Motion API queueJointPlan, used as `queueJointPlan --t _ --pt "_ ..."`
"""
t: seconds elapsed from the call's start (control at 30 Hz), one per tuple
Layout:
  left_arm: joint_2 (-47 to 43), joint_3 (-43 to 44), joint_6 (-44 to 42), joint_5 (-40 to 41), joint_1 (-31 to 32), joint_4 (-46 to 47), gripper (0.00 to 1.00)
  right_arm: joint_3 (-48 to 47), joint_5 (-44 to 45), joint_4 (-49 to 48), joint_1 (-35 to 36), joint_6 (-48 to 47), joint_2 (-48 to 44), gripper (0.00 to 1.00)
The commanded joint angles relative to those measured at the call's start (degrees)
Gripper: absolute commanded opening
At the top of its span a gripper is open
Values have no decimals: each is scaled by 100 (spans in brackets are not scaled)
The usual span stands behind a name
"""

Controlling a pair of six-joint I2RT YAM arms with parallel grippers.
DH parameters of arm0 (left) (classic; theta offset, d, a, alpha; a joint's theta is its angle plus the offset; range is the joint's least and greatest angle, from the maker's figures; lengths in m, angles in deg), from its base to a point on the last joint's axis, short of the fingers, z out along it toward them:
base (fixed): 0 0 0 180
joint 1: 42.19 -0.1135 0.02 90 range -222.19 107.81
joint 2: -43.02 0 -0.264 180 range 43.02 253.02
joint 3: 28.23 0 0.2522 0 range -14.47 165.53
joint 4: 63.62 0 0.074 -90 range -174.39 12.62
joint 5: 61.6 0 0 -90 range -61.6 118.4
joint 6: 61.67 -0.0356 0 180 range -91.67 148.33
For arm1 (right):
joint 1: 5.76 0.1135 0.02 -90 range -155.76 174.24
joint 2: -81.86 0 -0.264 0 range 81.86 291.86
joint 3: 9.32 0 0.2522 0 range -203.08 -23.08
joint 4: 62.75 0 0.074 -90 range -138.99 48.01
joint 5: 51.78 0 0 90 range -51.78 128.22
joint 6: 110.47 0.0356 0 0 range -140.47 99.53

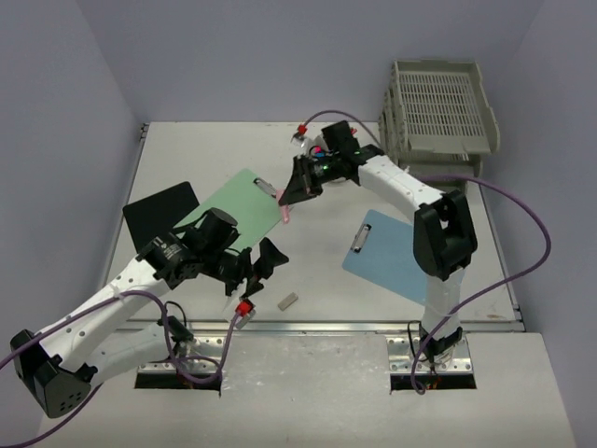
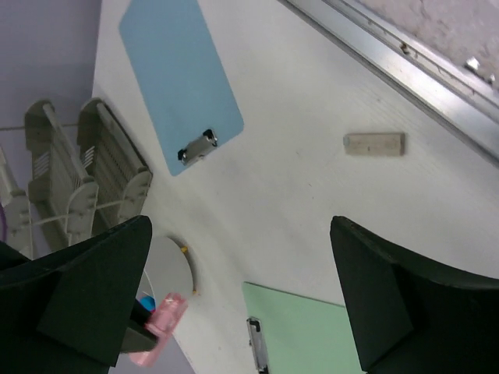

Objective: Organize the desk

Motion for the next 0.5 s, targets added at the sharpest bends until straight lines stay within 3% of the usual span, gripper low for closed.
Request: queueJointPlan --t 0.0,0.03,0.13,0.23,0.37,0.47 --pt "58 468 3376 -906 48 1302 96 -53 1219 -1259 -789 -577 -828 0" --pt "111 523 3788 -866 48 1668 96 2 1297 -1569 -899 -724 -949 0" --pt "718 877 7080 -518 -86 2788 94 993 2066 -3330 -1150 -1494 -1460 0" --pt "1067 814 9547 -1228 -982 3849 93 1912 2428 -4389 -1173 -2115 -1819 0" --pt "1299 402 11697 -1400 -1975 5105 92 2439 3153 -5280 -1182 -2454 -1900 0" --pt "1273 82 12370 -1180 -2334 5814 92 2692 3760 -5563 -1182 -2425 -1855 0"
